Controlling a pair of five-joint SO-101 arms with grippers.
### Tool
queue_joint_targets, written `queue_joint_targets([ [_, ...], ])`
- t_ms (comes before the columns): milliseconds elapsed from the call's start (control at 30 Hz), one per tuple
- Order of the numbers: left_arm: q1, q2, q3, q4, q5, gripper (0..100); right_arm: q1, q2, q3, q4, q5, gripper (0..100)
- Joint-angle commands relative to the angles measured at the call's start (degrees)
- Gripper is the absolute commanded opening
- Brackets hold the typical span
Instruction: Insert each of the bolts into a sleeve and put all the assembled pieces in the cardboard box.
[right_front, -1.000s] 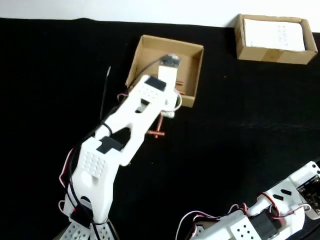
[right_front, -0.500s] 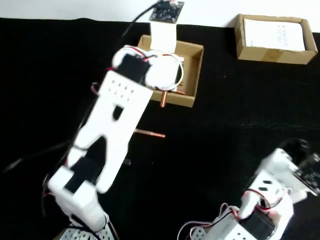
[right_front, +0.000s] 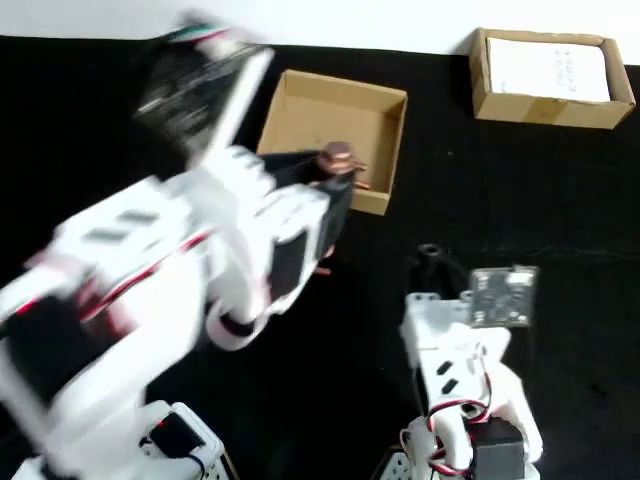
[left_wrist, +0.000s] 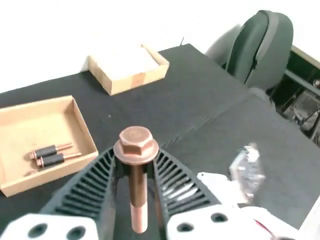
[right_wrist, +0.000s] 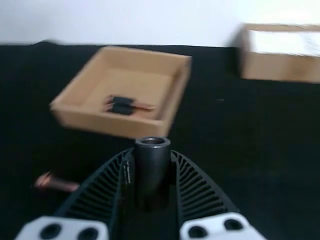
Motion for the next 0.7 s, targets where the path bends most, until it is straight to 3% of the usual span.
queue_joint_targets([
  [0, 0.6, -6.1, 0.1, 5.5, -0.3, 1, -4.4, -0.4, -3.0, 0.2, 1.8, 0.7],
  [100, 0.6, -11.0, 4.5, 10.9, -0.3, 1, -4.6, -0.4, -3.0, 0.3, 2.2, 0.7],
  [233, 0.6, -17.4, 15.6, 10.8, -0.4, 1, -4.8, -0.4, -3.0, 0.3, 2.2, 0.7],
  [400, -1.0, -22.7, 35.0, 4.7, -0.4, 1, -4.8, -0.4, -3.0, 0.3, 2.2, 0.7],
  [500, -4.6, -24.9, 48.9, -7.1, -0.4, 1, -4.8, -0.4, -2.9, 0.3, 2.2, 0.7],
  [667, -7.5, -27.6, 70.7, -37.0, -0.3, 1, -4.8, -0.4, -2.9, 0.3, 2.2, 0.7],
])
